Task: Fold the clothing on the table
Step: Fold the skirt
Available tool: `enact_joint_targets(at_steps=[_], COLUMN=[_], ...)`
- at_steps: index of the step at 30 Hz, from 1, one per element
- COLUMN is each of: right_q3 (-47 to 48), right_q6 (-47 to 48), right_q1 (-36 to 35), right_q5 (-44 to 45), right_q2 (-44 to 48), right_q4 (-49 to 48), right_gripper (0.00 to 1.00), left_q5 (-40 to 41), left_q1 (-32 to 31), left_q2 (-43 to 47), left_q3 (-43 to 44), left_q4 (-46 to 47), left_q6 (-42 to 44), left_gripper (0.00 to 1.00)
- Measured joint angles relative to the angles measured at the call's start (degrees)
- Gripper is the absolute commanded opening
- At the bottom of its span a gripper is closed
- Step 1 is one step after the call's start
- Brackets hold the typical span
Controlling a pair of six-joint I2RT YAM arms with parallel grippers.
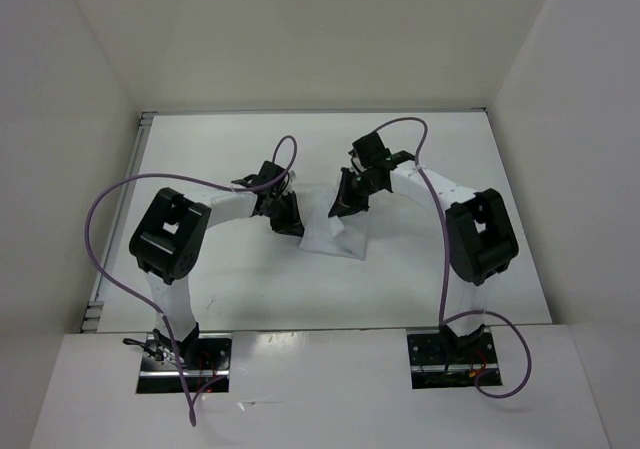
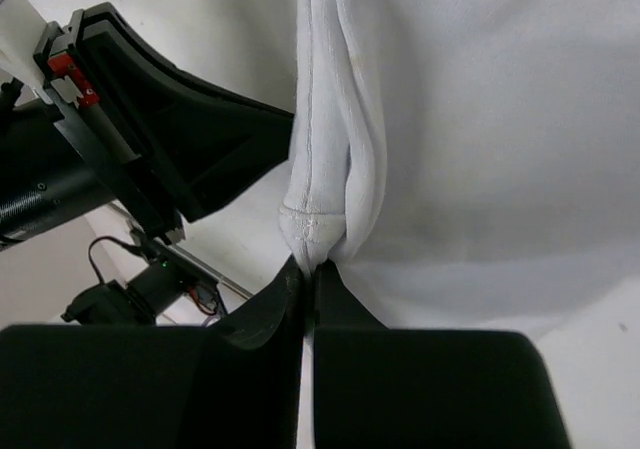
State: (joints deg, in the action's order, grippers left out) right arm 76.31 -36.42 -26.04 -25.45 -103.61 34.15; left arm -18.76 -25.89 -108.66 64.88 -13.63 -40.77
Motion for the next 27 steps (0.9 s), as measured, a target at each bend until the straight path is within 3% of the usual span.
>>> enact_joint_targets(at_steps=[21,22,23,25,27], right_q3=[5.77,5.9,6.01,6.25,6.32], right_q6=[-1.7,-1.73,-1.84,-1.99,-2.36], right_q1=[-6.34,-6.34,-6.34,-6.34,-6.34], right_q5=[-0.94,-0.94,-0.94,-0.92,-0.92], right_q2=[-9.6,-9.94,-10.29,-11.13,-11.82], right_q4=[-3.69,-3.74,-3.74,-4.0,-4.63], right_gripper=[0.01,0.06,0.21,0.4,0.43], left_q5=[-0.13,-0.13,-0.13,-0.13,-0.13], left_q1=[-0.02,0.0,0.0,-0.02,-0.02], left_q2=[1.03,1.09,1.2,1.31,1.31], left_q3=[-1.29,-1.44,-1.55,-1.6,-1.66], left_q4=[0.17,0.22,0.11,-0.09,-0.09], left_q6=[-0.04,-0.04,-0.04,-0.04,-0.07], left_gripper=[0.19,0.19,0.19,0.19,0.19])
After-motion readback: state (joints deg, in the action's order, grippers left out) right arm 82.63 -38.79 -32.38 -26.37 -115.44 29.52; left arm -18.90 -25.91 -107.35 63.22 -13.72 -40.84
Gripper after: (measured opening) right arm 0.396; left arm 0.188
